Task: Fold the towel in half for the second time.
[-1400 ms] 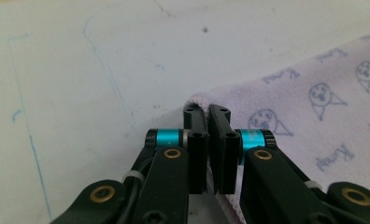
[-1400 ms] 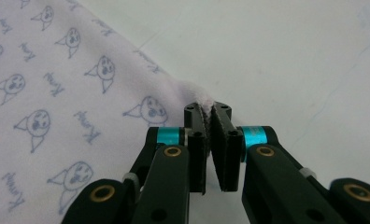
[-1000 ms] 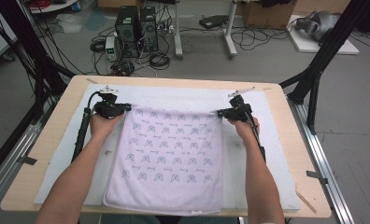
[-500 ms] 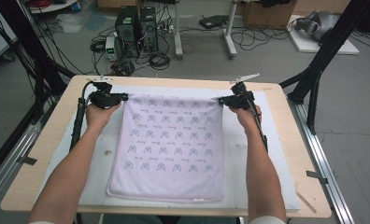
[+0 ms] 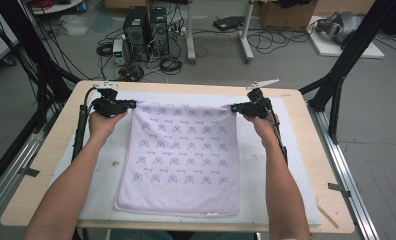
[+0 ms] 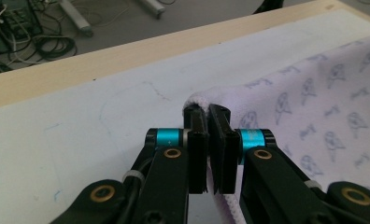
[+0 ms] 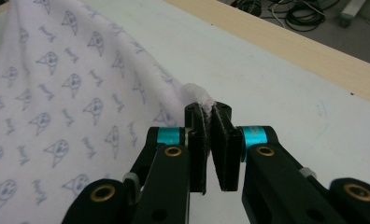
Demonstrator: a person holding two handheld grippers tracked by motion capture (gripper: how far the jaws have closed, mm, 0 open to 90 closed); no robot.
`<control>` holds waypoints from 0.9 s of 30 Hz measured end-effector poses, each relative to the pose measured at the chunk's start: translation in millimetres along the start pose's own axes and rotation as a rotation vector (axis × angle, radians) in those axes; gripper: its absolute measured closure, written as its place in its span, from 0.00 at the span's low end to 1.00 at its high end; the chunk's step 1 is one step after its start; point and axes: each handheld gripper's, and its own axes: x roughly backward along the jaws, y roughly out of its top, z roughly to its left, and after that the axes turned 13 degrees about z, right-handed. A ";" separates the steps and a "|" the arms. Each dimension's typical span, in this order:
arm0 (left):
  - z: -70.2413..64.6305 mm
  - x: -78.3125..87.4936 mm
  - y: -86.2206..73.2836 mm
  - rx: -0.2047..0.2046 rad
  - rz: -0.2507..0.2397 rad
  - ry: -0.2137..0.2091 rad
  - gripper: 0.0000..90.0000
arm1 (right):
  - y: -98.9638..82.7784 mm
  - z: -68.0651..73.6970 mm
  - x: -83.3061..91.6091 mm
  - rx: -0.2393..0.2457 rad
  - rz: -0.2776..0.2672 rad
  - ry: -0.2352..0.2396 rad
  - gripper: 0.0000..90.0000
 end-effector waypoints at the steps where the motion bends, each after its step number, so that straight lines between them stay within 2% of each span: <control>1: -1.3 3.9 -1.7 -0.007 -0.011 -0.012 0.95 | -0.7 0.4 1.0 0.006 -0.004 0.005 0.95; 4: -1.0 12.9 -6.9 -0.018 -0.018 -0.024 0.95 | -5.0 5.9 6.7 0.023 -0.013 0.014 0.95; 7: -0.4 21.8 -13.4 -0.026 -0.021 -0.043 0.95 | -14.8 9.3 14.5 0.020 -0.029 0.030 0.95; 11: -7.0 31.3 -22.7 -0.058 -0.031 -0.061 0.95 | -27.8 14.1 24.5 0.018 -0.065 0.068 0.95; 14: -13.5 40.2 -31.8 -0.080 -0.037 -0.068 0.95 | -37.6 22.4 29.9 0.039 -0.079 0.089 0.95; 17: -23.0 49.7 -44.2 -0.110 -0.032 -0.069 0.95 | -45.5 31.5 34.4 0.059 -0.089 0.109 0.95; 18: -27.5 54.1 -49.7 -0.131 -0.043 -0.069 0.95 | -48.4 34.8 35.4 0.064 -0.093 0.119 0.95; 22: -41.2 65.4 -67.0 -0.163 -0.052 -0.085 0.95 | -64.5 48.8 39.6 0.098 -0.080 0.142 0.95; 27: -59.2 78.0 -99.2 -0.215 -0.053 -0.091 0.95 | -90.6 67.8 46.5 0.119 -0.087 0.178 0.95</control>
